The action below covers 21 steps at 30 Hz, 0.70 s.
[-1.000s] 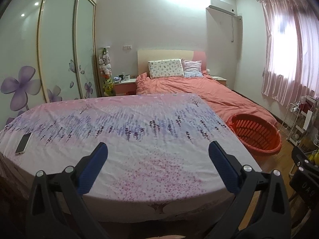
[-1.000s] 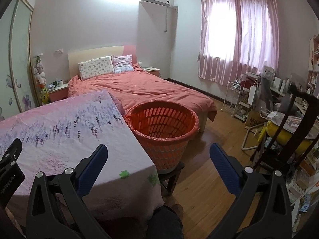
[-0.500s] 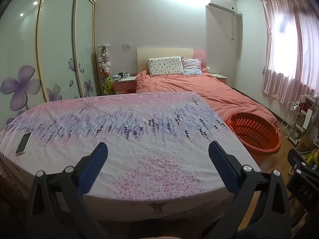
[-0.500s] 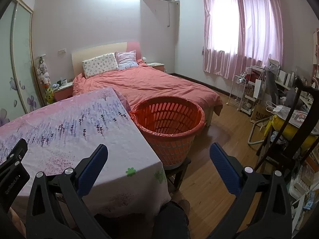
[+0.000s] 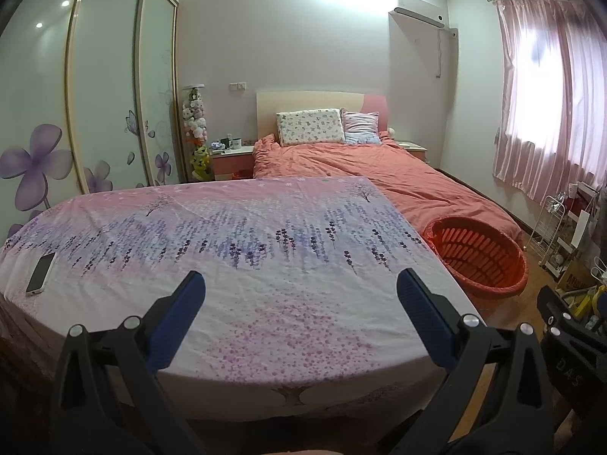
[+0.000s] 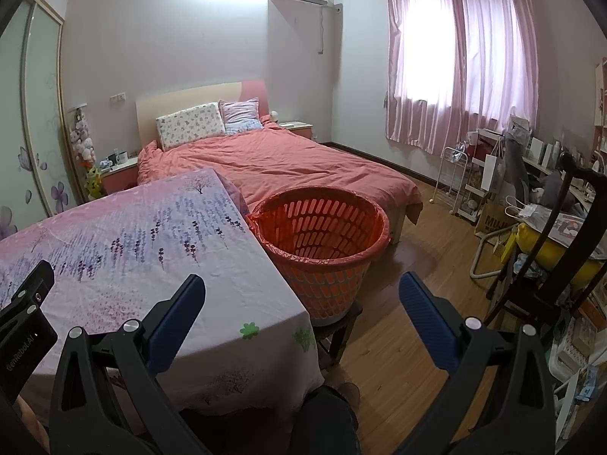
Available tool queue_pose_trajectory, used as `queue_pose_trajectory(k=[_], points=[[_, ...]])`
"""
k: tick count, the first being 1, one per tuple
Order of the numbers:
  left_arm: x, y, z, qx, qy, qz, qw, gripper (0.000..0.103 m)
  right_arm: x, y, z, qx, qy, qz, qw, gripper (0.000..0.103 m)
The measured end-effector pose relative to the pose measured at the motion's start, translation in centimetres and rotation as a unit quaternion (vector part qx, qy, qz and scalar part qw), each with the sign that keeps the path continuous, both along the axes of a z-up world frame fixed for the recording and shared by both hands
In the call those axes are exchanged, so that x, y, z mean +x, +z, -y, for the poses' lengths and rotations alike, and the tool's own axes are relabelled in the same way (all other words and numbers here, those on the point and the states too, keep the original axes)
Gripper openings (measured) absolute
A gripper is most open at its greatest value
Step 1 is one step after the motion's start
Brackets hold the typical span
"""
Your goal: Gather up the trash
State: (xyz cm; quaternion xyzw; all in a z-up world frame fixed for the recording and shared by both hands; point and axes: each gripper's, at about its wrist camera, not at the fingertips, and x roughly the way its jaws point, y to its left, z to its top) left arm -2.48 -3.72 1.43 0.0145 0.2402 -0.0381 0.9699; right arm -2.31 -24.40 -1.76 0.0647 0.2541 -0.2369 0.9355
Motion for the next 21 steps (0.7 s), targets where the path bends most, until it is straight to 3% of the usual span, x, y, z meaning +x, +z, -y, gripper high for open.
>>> queue_pose_trajectory(k=[21], points=[[0.4,-0.1,-0.21,-0.002,0.004,-0.004,1.0,0.099,0.13,0.05,-0.06,0.0,0.001,-0.001,1.0,0.101]])
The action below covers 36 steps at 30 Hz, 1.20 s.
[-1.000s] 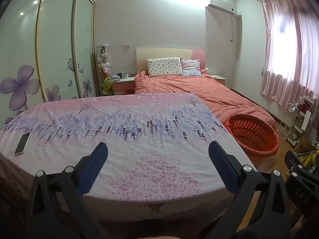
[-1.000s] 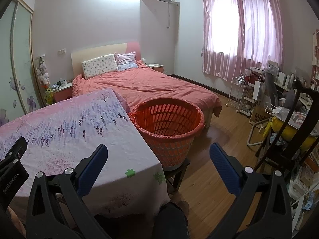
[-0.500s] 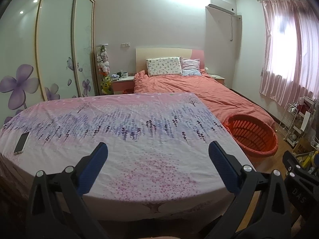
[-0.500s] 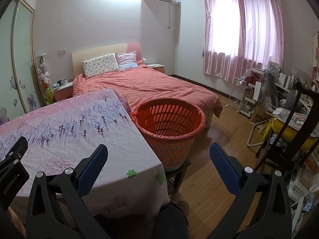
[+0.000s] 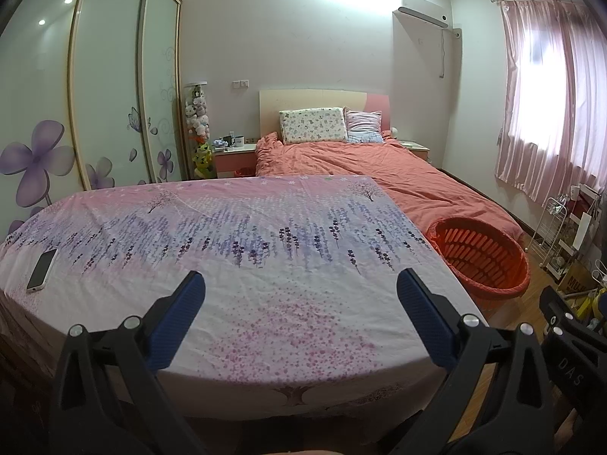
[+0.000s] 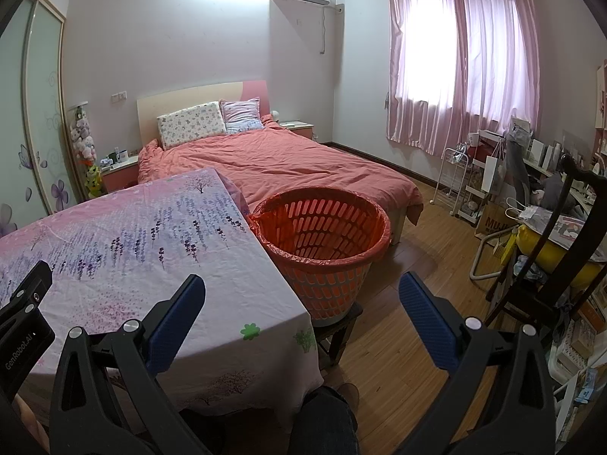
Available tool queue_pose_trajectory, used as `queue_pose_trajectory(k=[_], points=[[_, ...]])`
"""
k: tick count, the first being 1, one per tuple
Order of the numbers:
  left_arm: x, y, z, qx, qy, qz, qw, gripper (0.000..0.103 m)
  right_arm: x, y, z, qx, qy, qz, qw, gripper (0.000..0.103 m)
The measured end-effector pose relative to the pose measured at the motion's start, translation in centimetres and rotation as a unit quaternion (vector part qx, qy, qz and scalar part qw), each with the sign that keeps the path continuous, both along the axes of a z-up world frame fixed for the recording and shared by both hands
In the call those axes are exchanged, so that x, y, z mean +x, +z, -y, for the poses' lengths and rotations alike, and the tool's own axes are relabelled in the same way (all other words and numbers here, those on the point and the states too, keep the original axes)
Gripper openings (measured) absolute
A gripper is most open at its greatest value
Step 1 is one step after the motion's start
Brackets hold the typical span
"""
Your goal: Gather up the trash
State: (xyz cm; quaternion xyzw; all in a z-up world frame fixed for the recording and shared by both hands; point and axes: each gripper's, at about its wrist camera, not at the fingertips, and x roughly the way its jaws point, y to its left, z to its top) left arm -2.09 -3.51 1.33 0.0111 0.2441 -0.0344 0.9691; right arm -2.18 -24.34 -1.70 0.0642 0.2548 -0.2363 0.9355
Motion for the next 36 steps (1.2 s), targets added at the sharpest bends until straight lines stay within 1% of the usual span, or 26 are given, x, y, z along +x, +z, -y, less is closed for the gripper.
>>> queue_pose_trajectory(k=[36], points=[[0.07,-0.23,-0.2,0.001,0.002,-0.003,1.0,0.099,0.09,0.04,-0.15,-0.001,0.0,-0.001,1.0,0.101]])
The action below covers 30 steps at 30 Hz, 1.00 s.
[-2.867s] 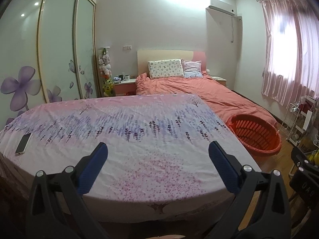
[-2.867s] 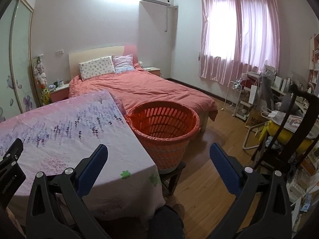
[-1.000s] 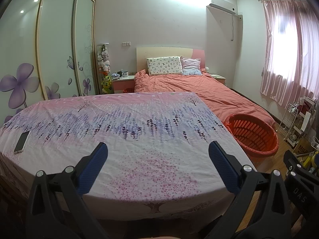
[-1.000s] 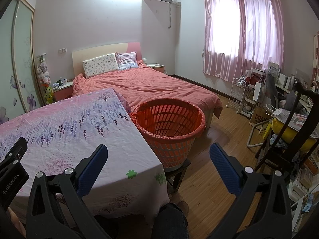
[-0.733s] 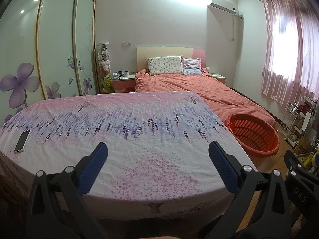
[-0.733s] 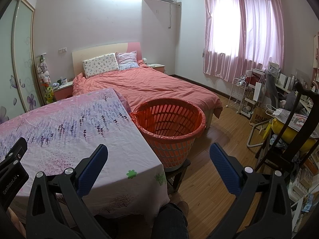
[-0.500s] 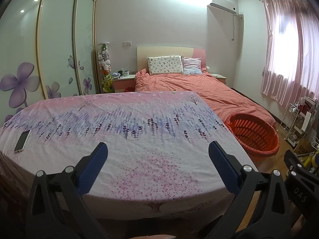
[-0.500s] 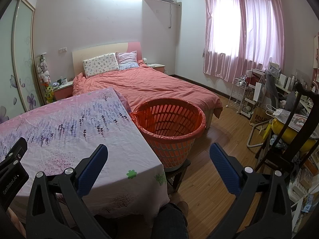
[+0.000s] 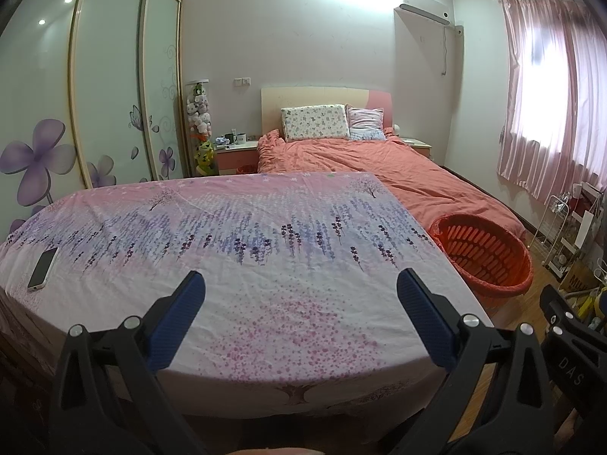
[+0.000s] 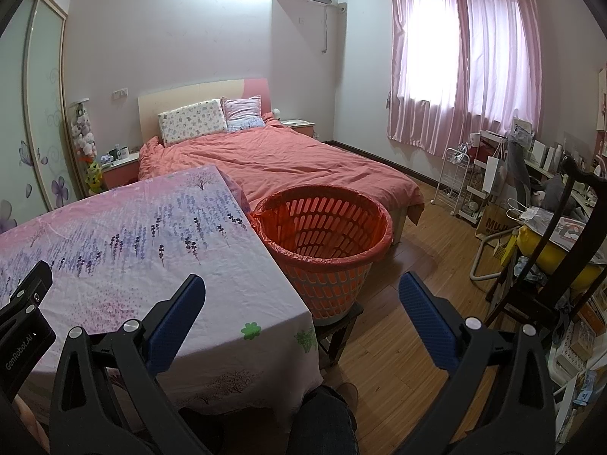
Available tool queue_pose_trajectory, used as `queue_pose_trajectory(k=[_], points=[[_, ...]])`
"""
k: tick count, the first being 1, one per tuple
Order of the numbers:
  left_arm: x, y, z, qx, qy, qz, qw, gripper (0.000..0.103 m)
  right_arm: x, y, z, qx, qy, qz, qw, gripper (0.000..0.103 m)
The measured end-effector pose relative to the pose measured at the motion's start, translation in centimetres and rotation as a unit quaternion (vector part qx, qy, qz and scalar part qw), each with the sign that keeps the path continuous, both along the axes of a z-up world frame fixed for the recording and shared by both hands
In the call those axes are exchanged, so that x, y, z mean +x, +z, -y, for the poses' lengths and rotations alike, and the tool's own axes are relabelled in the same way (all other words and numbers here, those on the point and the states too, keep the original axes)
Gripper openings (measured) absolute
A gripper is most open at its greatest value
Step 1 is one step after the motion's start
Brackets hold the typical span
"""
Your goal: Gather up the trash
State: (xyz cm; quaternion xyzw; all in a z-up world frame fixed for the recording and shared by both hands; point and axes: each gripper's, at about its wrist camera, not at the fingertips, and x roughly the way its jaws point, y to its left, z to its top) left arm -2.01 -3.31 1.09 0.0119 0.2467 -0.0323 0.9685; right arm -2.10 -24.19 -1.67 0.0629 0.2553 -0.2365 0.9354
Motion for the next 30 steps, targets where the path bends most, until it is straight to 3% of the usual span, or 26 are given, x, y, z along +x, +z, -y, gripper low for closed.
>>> queue_pose_trajectory(k=[30], points=[[0.03,-0.29,-0.21,0.006,0.001,-0.001,1.0,0.099,0.3,0.13,-0.09,-0.001,0.001,-0.002,1.0,0.101]])
